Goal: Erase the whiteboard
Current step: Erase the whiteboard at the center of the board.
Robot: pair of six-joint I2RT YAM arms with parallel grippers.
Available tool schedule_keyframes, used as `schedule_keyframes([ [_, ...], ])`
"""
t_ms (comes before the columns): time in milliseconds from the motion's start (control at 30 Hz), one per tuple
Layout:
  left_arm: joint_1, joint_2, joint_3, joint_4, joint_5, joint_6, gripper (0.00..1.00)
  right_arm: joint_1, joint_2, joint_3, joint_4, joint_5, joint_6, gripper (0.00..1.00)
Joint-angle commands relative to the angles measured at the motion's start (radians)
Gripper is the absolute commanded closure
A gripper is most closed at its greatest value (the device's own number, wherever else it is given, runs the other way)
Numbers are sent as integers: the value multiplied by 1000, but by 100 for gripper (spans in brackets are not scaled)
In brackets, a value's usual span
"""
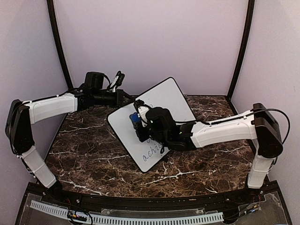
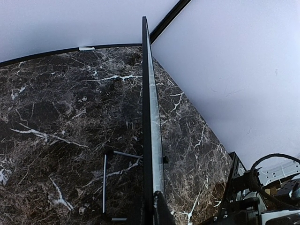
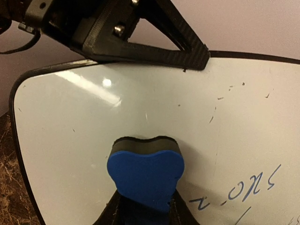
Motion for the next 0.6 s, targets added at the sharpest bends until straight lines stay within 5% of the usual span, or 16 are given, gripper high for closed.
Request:
schedule_keyframes([
  [0,-25,-44,-16,17,72,12,100,-16,-35,-124,-37,27,51,74],
  [233,-27,-45,-19,28,81,3,100,-29,-63,-169,-28,34,57,74],
  [567,-28,-49,-18,22,73,12,100,-61,31,51,-19,7,-36,74],
])
